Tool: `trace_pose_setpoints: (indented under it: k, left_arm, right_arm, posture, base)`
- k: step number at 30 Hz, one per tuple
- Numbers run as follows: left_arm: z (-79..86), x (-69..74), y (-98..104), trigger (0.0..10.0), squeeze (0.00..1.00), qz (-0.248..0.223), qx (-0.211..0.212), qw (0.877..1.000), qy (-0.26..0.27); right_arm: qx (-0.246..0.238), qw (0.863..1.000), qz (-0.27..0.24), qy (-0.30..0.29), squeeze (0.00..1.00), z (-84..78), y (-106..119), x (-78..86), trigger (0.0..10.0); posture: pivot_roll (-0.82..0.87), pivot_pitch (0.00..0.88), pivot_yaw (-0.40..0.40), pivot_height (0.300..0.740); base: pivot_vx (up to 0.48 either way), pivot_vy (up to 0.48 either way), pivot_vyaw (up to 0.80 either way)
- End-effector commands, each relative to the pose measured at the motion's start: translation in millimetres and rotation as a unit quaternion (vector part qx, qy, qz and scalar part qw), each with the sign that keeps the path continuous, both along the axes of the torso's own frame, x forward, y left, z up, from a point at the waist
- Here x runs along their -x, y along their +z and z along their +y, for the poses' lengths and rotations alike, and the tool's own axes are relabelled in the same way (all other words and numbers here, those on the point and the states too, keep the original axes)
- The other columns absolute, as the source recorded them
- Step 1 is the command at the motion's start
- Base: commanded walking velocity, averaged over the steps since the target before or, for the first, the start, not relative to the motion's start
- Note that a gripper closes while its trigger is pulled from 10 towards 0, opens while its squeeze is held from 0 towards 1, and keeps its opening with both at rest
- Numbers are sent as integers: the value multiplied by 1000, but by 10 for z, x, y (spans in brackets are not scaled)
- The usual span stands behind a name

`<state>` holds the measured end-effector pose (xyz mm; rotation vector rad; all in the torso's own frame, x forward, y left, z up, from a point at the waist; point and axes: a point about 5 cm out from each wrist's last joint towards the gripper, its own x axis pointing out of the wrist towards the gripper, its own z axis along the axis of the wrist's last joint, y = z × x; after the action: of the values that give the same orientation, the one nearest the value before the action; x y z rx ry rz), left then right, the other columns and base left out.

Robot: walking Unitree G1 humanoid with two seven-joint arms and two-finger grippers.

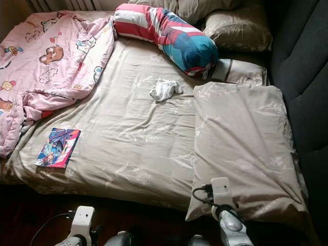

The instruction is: Clean up the room

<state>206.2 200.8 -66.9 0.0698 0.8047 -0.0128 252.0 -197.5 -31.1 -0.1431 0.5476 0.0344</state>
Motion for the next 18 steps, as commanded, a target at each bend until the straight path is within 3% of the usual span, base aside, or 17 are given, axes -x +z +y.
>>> trace_pose_setpoints:
  k: [1,4,18]
  left_arm:
    - [29,132,-76,10000,0,29,-1,1000,10]
    - [25,129,-76,10000,0,28,0,1000,11]
    - [21,132,-78,10000,0,30,3,999,11]
  right_arm:
    - [-2,1000,14,4,0,24,-55,61,10000]
    - [-5,1000,12,6,0,40,-38,32,10000]
    - [-22,1000,10,16,0,208,-27,-20,10000]
  posture:
    - [-24,218,58,740]
    - [-20,220,56,740]
    - [-18,224,55,740]
  base:
    - [0,0,0]
    - [0,0,0]
    - [0,320,0]
